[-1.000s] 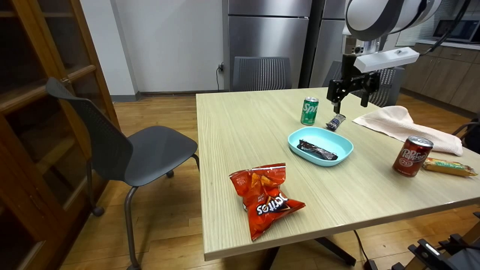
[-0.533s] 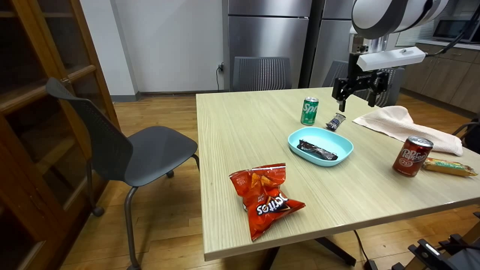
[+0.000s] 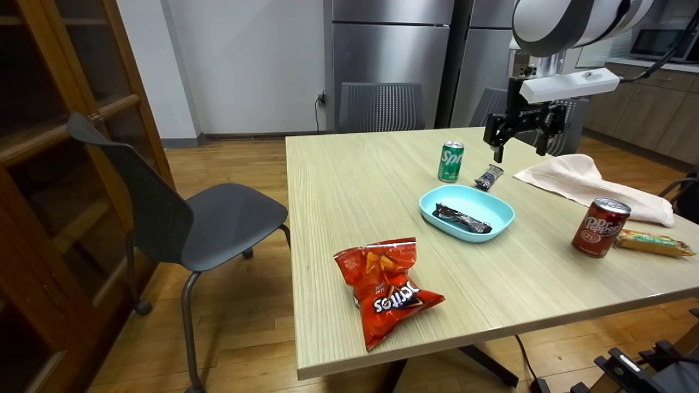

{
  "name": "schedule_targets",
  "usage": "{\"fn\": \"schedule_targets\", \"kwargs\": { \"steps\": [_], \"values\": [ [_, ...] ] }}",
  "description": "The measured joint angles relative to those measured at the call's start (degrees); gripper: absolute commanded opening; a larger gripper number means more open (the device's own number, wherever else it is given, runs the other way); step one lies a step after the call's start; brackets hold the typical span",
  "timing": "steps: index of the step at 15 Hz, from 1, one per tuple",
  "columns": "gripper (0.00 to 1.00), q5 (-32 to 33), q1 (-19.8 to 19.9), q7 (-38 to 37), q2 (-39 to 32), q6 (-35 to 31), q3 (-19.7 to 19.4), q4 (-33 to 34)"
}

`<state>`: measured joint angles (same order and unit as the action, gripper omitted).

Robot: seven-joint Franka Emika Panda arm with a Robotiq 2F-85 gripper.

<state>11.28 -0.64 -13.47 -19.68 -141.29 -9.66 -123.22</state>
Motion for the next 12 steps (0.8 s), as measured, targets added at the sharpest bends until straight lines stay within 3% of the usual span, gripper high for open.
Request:
{"fn": "schedule_targets", "kwargs": {
  "steps": [4,12],
  "values": [
    [1.00,-1.7,0.1,-0.2,-0.3,0.0,0.0,0.2],
    [1.00,-17.7,4.6,-0.2,-5.3,4.1,0.2,9.4]
  ]
}}
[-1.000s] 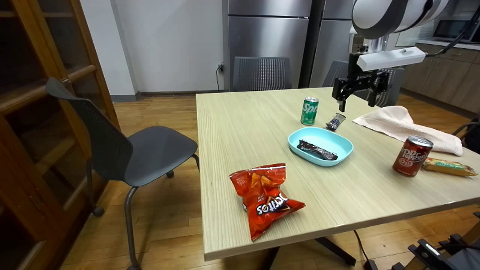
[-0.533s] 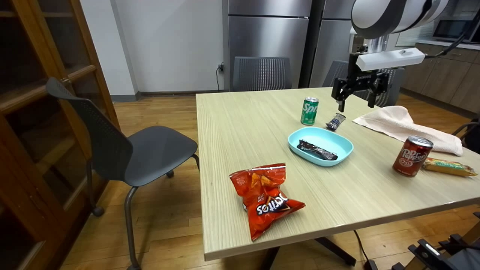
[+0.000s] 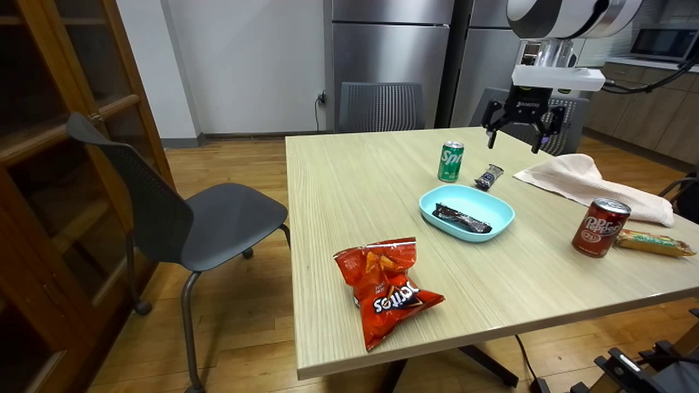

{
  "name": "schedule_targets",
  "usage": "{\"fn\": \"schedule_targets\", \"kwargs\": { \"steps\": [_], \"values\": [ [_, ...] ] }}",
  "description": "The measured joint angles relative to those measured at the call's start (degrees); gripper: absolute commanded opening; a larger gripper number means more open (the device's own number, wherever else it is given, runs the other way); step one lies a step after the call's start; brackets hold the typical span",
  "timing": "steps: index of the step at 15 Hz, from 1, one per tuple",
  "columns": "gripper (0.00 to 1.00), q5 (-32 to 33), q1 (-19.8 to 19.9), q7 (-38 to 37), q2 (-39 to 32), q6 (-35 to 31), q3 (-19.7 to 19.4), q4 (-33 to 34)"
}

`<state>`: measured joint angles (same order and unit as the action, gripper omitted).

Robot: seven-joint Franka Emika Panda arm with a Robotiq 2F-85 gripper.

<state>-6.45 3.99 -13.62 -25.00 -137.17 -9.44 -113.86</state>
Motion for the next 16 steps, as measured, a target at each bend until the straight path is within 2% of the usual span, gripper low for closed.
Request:
{"fn": "schedule_targets", "kwargs": {
  "steps": [10,16],
  "values": [
    [1.00,-7.4,3.6,-1.0,-10.6,7.3,0.1,16.2],
    [1.00,-8.5,5.3,-8.1,-16.4,8.4,-0.1,24.1]
  ]
}}
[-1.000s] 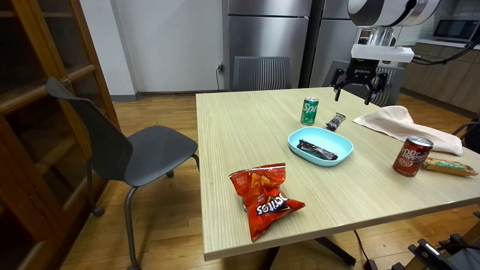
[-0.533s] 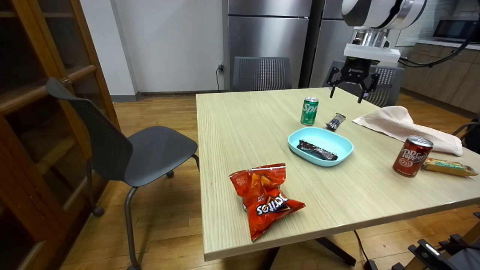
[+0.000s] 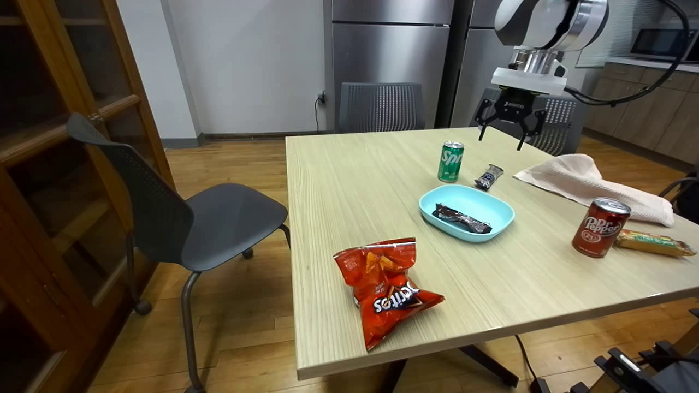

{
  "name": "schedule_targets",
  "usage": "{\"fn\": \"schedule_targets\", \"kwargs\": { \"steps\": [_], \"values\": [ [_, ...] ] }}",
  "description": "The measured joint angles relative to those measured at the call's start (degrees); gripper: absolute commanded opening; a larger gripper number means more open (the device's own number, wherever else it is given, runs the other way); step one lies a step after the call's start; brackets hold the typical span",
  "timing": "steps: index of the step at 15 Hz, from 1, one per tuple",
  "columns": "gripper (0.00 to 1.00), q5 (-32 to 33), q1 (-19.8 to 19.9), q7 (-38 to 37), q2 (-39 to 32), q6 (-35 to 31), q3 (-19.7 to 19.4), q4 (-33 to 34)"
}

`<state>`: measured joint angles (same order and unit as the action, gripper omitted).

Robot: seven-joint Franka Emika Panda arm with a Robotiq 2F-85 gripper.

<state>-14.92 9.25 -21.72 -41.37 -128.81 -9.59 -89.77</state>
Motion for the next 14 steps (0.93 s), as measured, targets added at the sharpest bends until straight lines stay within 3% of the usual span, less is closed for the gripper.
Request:
{"fn": "schedule_targets", "kwargs": {
  "steps": [14],
  "values": [
    [1.00,0.1,0.6,-12.8,-14.4,6.4,-2.3,15.7]
  ]
}}
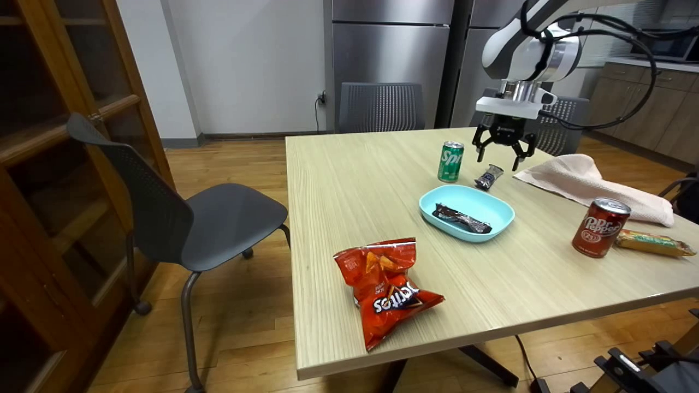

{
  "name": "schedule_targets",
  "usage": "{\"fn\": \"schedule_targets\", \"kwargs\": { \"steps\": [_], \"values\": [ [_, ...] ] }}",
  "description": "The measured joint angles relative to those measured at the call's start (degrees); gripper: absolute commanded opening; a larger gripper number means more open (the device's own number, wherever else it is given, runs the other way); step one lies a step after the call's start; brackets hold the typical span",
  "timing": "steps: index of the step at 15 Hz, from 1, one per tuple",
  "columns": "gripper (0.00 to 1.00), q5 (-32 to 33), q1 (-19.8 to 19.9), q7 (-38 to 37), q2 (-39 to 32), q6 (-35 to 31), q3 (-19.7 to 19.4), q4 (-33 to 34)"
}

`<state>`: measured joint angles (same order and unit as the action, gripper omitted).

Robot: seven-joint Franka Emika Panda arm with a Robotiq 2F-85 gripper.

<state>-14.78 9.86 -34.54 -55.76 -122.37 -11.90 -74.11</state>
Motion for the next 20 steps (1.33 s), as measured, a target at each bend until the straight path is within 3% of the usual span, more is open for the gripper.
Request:
{"fn": "schedule_targets", "kwargs": {
  "steps": [11,12,13,20],
  "values": [
    [1.00,1.7,0.1,-4.7,-6.3,1.2,-1.0,6.0],
    [0.75,1.8,0.1,-4.8,-6.5,1.4,-1.1,6.2],
    [0.74,1.8,0.1,-4.9,-6.6,1.5,-1.1,6.3],
    [0.18,1.9,0.1,-4.9,-6.6,1.5,-1.2,6.9]
  ]
}}
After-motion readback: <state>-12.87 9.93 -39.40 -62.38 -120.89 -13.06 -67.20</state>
